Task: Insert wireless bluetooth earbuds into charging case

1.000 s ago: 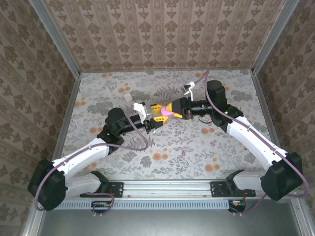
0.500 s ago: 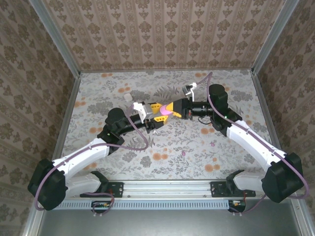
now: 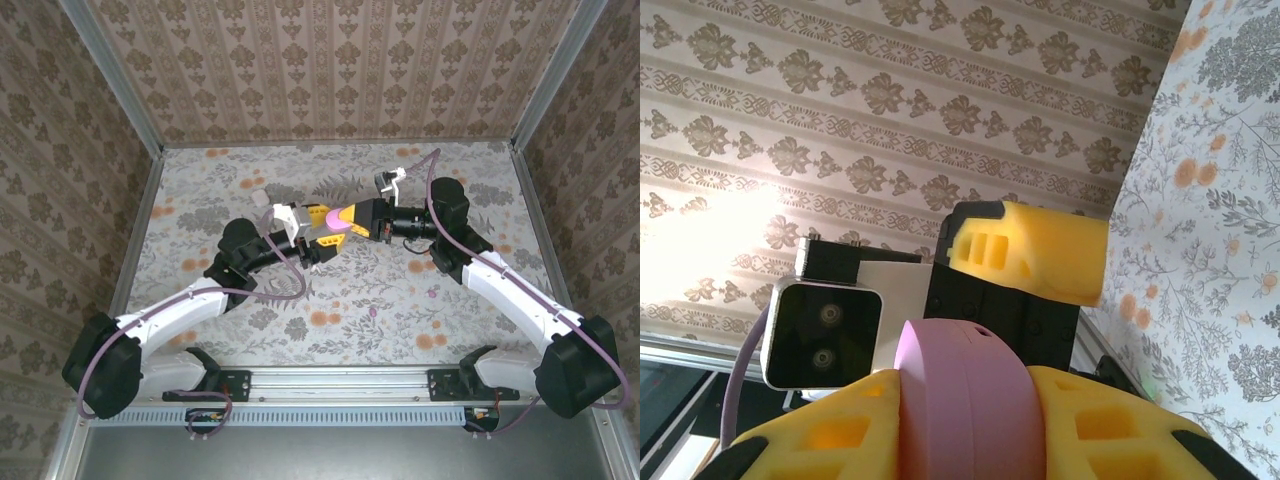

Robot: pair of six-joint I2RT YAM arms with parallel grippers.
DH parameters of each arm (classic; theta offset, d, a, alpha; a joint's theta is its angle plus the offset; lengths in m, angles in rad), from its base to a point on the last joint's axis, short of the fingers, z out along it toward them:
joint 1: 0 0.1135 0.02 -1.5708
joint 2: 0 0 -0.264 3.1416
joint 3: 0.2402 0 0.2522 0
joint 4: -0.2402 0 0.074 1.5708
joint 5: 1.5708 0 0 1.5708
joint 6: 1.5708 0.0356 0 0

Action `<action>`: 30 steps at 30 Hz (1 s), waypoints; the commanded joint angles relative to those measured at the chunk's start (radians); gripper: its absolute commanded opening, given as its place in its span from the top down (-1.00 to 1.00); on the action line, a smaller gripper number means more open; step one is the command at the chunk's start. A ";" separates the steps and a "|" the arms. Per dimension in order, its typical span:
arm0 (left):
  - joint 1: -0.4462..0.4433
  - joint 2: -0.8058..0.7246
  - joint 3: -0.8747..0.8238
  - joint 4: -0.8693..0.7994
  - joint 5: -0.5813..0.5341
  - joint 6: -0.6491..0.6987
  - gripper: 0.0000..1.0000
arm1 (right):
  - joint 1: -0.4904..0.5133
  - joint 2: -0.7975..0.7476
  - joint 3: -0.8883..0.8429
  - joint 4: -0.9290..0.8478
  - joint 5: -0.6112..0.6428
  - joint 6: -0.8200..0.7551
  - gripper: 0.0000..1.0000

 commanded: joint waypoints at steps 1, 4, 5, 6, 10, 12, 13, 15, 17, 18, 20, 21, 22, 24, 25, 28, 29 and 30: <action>-0.003 0.002 0.034 0.072 0.000 -0.040 -0.16 | 0.005 -0.012 -0.014 0.043 0.015 0.017 0.64; -0.003 0.001 0.034 0.079 -0.004 -0.041 -0.14 | 0.005 -0.009 -0.013 0.049 0.013 0.017 0.64; -0.002 0.003 0.035 0.074 -0.004 -0.042 -0.13 | 0.005 -0.009 -0.013 0.049 0.014 0.017 0.63; -0.003 0.002 0.035 0.073 -0.004 -0.041 -0.11 | 0.005 -0.009 -0.013 0.051 0.014 0.017 0.64; -0.003 0.008 0.038 0.074 -0.002 -0.048 -0.04 | 0.005 -0.009 -0.013 0.054 0.013 0.014 0.63; -0.003 0.011 0.041 0.077 0.001 -0.050 -0.05 | 0.005 -0.008 -0.015 0.053 0.014 0.010 0.63; -0.003 0.011 0.043 0.076 0.001 -0.050 -0.06 | 0.005 -0.006 -0.014 0.053 0.013 0.010 0.63; -0.003 0.012 0.044 0.076 0.003 -0.050 -0.10 | 0.006 -0.004 -0.015 0.052 0.010 0.011 0.63; -0.002 0.015 0.046 0.076 0.004 -0.051 -0.12 | 0.005 -0.003 -0.014 0.053 0.010 0.009 0.63; -0.003 0.015 0.046 0.078 0.006 -0.051 -0.13 | 0.005 -0.001 -0.014 0.052 0.010 0.010 0.63; -0.002 0.016 0.046 0.076 0.008 -0.053 -0.16 | 0.006 -0.001 -0.014 0.053 0.009 0.008 0.63; -0.002 0.015 0.045 0.076 0.005 -0.053 -0.17 | 0.005 -0.001 -0.014 0.054 0.010 0.008 0.62; -0.002 0.015 0.046 0.076 0.005 -0.054 -0.18 | 0.005 0.000 -0.014 0.055 0.010 0.008 0.62; -0.002 0.015 0.045 0.076 0.008 -0.054 -0.18 | 0.004 0.000 -0.016 0.053 0.011 0.006 0.63; -0.002 0.016 0.047 0.077 0.007 -0.054 -0.18 | 0.005 0.001 -0.015 0.052 0.011 0.005 0.63; -0.002 0.019 0.047 0.078 0.010 -0.056 -0.15 | 0.006 0.003 -0.014 0.054 0.010 0.004 0.63; -0.002 0.019 0.047 0.079 0.009 -0.057 -0.16 | 0.005 0.003 -0.016 0.053 0.011 0.001 0.63; -0.003 0.019 0.047 0.079 0.010 -0.057 -0.17 | 0.004 0.003 -0.017 0.052 0.011 0.000 0.63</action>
